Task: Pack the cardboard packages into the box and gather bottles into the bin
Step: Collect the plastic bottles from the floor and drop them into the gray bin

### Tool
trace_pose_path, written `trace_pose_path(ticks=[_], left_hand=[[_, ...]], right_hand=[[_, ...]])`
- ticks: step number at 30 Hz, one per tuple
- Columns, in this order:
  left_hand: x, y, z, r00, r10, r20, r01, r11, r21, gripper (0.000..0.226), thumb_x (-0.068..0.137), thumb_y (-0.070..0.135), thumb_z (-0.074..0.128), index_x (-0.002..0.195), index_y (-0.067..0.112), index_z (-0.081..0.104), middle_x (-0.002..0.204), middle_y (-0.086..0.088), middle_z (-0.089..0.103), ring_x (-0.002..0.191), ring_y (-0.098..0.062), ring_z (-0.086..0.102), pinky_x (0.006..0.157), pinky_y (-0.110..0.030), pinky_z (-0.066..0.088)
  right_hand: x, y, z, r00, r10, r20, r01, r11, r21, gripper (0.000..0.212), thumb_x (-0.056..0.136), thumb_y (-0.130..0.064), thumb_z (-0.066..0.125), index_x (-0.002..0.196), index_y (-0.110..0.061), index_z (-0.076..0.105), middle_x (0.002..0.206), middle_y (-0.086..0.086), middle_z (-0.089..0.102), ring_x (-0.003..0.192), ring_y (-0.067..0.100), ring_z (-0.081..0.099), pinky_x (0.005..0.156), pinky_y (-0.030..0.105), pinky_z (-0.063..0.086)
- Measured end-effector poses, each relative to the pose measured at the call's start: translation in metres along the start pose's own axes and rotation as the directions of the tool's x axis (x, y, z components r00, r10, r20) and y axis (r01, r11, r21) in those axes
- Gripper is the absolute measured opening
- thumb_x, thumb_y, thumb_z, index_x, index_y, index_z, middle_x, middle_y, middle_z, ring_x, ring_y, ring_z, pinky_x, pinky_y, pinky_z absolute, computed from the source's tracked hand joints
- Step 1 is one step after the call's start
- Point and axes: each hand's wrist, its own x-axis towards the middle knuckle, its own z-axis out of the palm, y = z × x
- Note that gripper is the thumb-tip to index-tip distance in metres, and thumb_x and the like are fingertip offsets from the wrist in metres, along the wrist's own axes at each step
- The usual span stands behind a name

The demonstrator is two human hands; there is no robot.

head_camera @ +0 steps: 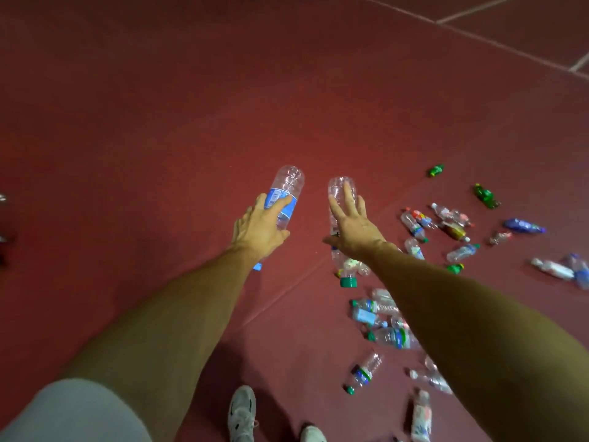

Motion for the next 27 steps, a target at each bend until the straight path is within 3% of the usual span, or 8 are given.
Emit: trace_pose_path(ticks=[6,11,18,27], left_hand=[[-0.078,-0.051,-0.056,0.964,-0.235,-0.121,0.238,0.971,0.012,0.073,0.086,0.041,0.071,0.149,0.043,0.034,0.142,-0.002,0.036,0.119,-0.032,0.053,0.096,-0.045,0.046],[-0.169,-0.118,-0.095,0.873,-0.432,-0.225,0.439,0.898,-0.022,0.072,0.086,0.042,0.068,0.149,0.043,0.034,0.14,-0.003,0.037,0.116,-0.033,0.054,0.091,-0.044,0.047],[-0.318,-0.238,-0.152,0.645,-0.686,-0.336,0.692,0.711,-0.124,0.072,0.086,0.04,0.069,0.148,0.044,0.033,0.141,-0.005,0.037,0.115,-0.034,0.054,0.091,-0.047,0.048],[-0.527,-0.391,-0.186,0.375,-0.86,-0.347,0.863,0.46,-0.207,0.076,0.087,0.038,0.068,0.15,0.046,0.027,0.152,-0.005,0.028,0.121,-0.034,0.052,0.093,-0.045,0.046]], right_hand=[[-0.008,-0.09,-0.014,0.96,-0.273,0.06,0.277,0.958,-0.076,0.099,0.095,-0.028,0.067,0.159,-0.027,-0.009,0.154,-0.002,-0.043,0.149,0.037,-0.021,0.117,0.052,0.031],[-0.024,-0.208,-0.006,0.846,-0.515,0.139,0.531,0.839,-0.119,0.095,0.097,-0.024,0.063,0.159,-0.027,-0.009,0.153,-0.005,-0.046,0.149,0.034,-0.022,0.112,0.049,0.038],[-0.077,-0.402,0.051,0.627,-0.733,0.263,0.777,0.613,-0.143,0.096,0.097,-0.028,0.064,0.159,-0.028,-0.009,0.152,-0.006,-0.046,0.149,0.033,-0.023,0.11,0.051,0.042],[-0.185,-0.65,0.169,0.326,-0.874,0.361,0.945,0.315,-0.091,0.095,0.095,-0.034,0.065,0.159,-0.028,-0.005,0.156,-0.004,-0.042,0.15,0.035,-0.018,0.112,0.056,0.036]])
